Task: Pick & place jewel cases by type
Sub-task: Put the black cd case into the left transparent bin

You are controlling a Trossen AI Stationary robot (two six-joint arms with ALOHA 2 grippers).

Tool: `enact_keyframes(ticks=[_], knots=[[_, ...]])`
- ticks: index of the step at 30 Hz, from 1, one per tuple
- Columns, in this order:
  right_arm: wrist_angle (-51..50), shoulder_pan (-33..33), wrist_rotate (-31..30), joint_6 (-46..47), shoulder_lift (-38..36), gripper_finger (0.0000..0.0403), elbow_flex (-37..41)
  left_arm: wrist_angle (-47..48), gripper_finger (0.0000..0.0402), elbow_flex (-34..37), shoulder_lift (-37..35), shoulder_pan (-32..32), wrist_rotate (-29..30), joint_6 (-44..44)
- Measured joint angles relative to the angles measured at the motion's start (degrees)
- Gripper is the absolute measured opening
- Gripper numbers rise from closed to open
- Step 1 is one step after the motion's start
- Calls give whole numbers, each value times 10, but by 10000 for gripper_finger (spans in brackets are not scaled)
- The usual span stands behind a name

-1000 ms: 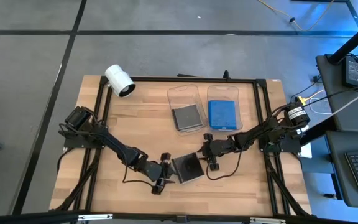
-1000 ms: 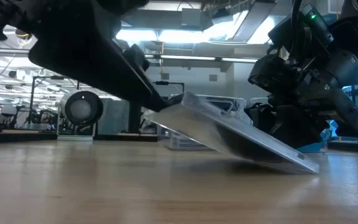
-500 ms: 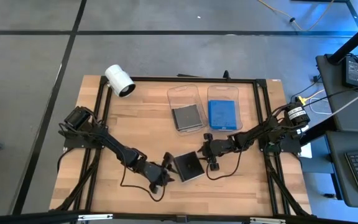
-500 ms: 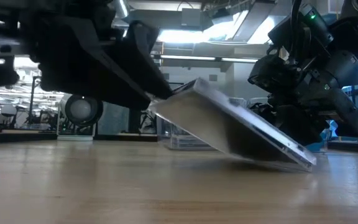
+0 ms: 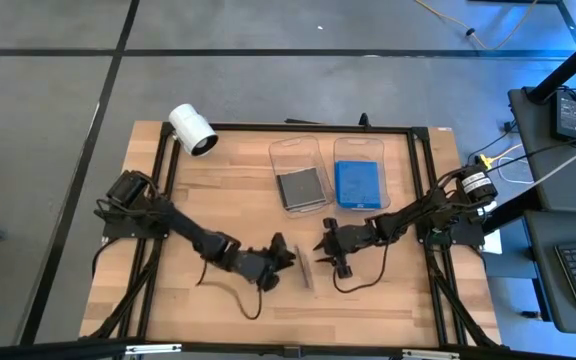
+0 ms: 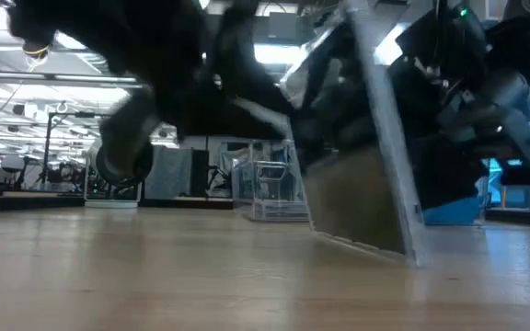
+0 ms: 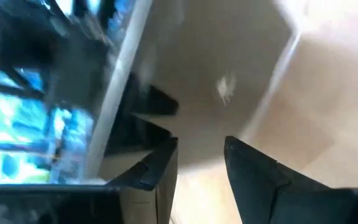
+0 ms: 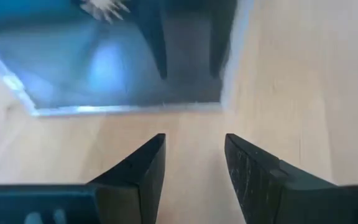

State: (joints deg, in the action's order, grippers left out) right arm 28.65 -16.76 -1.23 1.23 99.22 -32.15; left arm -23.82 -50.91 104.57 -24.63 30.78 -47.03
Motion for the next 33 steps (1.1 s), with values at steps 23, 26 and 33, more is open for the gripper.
enact_keyframes(ticks=[23, 26, 33], knots=[[-7, 0, -5, -2, -1, 170, -6, -52, 125, 2, 14, -16, 21, -17], [-7, 0, -5, 0, -1, 170, -6, -56, 125, 2, 14, -16, 17, -17], [-6, 0, -6, 10, -1, 170, -6, -56, 125, 2, 14, -16, 17, -17]])
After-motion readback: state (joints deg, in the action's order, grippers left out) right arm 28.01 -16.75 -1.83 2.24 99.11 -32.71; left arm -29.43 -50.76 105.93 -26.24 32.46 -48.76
